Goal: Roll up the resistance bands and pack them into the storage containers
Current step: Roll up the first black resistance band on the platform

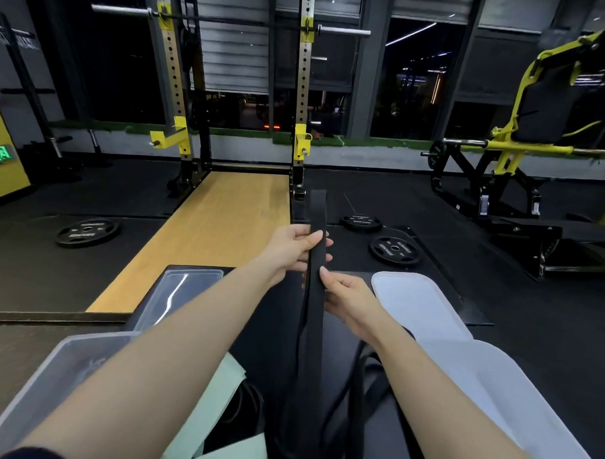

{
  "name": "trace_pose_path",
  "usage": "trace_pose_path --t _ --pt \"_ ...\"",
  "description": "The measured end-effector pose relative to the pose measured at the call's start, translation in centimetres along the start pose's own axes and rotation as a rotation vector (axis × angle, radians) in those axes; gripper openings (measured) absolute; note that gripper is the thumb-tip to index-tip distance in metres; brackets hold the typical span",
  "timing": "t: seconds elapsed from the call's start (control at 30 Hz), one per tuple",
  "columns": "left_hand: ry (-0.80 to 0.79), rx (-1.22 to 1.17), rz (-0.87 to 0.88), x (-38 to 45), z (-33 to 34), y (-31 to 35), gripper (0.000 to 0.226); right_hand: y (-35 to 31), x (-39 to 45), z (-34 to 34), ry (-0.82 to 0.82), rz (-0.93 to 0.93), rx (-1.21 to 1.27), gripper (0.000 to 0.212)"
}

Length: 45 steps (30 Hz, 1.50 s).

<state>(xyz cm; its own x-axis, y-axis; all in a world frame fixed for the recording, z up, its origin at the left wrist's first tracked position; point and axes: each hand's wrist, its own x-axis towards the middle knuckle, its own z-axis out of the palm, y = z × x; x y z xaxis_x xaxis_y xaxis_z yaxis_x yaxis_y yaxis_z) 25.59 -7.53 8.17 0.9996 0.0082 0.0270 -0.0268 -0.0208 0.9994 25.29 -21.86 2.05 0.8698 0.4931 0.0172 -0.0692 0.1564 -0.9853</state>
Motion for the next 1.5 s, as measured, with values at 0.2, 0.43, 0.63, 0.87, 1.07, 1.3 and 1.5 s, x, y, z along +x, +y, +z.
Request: trace_pose_path --t 0.2,0.43,0.63,0.87,1.07,1.3,1.5 --pt "0.036 -0.047 -0.1 6.0 -1.1 -6.5 0.032 4.2 5.0 -2.3 0.13 0.028 -0.084 0.021" --pt "0.073 -0.095 -0.188 10.4 -1.9 -13.3 0.035 8.7 9.2 -4.3 0.225 0.149 -0.156 0.018" --pt "0.086 -0.04 -0.301 11.7 -1.9 -17.1 0.032 11.5 11.5 -5.5 0.269 0.259 -0.149 0.025" --pt "0.114 -0.012 -0.431 10.6 -2.7 -19.6 0.045 12.4 13.8 -5.3 0.276 0.278 -0.147 0.013" --pt "-0.001 -0.118 -0.493 7.9 -2.2 -19.2 0.029 11.9 16.0 -5.4 0.309 0.262 -0.106 0.021" --pt "0.045 -0.088 -0.383 8.6 -2.5 -18.3 0.019 10.2 18.9 -5.7 0.309 0.096 -0.16 0.022" --pt "0.066 -0.181 -0.375 10.5 -2.2 -18.6 0.014 10.1 20.7 -6.4 0.333 0.125 -0.169 0.027"
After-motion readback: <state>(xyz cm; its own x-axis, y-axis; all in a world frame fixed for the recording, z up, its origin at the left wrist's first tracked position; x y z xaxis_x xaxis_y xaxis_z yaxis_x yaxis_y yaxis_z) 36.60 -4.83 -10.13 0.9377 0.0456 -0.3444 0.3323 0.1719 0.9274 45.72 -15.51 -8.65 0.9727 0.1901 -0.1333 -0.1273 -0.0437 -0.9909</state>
